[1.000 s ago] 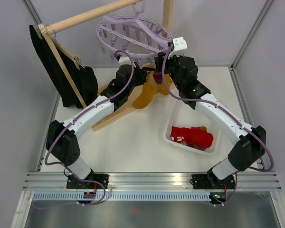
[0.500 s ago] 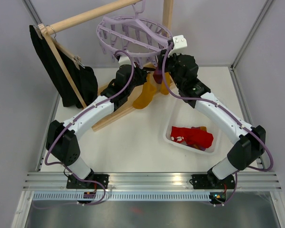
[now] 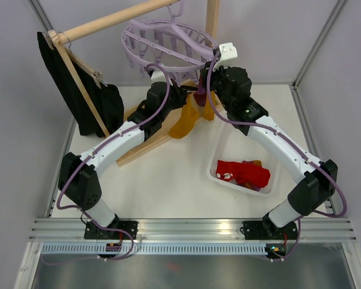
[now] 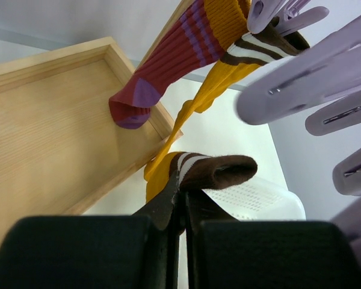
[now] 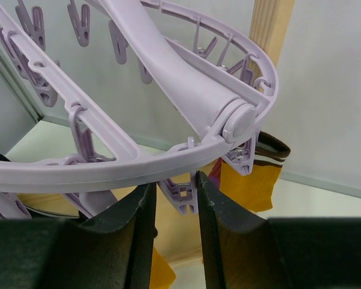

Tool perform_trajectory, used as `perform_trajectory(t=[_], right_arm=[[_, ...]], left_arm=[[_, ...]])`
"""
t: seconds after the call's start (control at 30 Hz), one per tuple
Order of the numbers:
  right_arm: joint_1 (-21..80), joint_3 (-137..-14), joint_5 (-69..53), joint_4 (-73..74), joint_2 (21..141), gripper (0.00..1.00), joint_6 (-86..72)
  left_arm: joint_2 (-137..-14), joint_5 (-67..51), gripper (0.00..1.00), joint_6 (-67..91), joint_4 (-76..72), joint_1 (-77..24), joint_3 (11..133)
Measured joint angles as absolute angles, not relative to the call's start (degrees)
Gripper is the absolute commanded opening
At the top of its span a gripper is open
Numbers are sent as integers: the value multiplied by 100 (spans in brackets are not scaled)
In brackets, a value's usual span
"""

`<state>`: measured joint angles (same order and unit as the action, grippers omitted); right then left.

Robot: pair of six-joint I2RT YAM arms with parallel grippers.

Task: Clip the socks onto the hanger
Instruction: Open the clamp at the hanger.

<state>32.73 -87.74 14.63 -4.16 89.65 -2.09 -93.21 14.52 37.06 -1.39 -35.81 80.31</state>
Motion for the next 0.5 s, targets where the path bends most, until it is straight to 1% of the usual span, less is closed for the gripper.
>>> perform_trajectory(t=[0.03, 0.5], right_arm=[[3273, -8803, 1463, -370, 8965, 0, -228], [3273, -8930, 1463, -130, 8967, 0, -467]], left_arm=[[-9321, 1444, 2, 3706, -139, -3581, 8031], [-9376, 1162, 2, 3800, -209, -3581, 8149]])
